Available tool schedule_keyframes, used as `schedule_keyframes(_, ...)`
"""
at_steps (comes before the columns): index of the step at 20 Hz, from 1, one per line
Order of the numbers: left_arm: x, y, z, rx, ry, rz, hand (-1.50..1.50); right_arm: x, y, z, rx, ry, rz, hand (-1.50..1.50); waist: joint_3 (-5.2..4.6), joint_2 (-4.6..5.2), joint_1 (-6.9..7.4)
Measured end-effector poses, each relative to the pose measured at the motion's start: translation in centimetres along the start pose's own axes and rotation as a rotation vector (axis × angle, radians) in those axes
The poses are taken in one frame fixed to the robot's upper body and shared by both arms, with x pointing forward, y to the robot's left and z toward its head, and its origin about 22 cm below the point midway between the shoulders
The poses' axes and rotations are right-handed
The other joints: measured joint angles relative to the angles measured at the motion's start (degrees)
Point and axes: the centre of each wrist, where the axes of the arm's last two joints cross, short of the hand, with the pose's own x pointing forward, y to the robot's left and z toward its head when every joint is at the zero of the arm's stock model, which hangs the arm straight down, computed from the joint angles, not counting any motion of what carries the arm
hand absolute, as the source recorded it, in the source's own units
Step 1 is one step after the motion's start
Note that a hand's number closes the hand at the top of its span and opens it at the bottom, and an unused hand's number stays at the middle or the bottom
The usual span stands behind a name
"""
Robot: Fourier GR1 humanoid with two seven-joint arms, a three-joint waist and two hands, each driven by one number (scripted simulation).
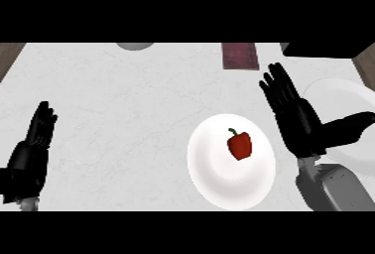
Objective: Pick the bell pepper from the plate and place it in the plate
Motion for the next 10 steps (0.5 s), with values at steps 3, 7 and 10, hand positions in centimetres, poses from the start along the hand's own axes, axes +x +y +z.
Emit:
schedule_keyframes(3,-1.1,-0.8,0.3,-0.012,0.072,0.011,0.00,0.7,0.5,-0.7,0.118,0.018,0.011,1.50,0.75,-1.15,-0.51)
schedule_keyframes(7,-1.9,-2.3,0.5,-0.055,0.176,0.024,0.00,2.6,0.6,-1.9,0.357,-0.012,0.153,1.50,0.72,-1.99,-0.65)
schedule_keyframes(10,-2.6,-2.8,1.0,-0.078,0.240,0.034,0.00,5.6,-0.7,-2.6,0.411,-0.138,0.546,1.50,0.46,-2.87,-1.20)
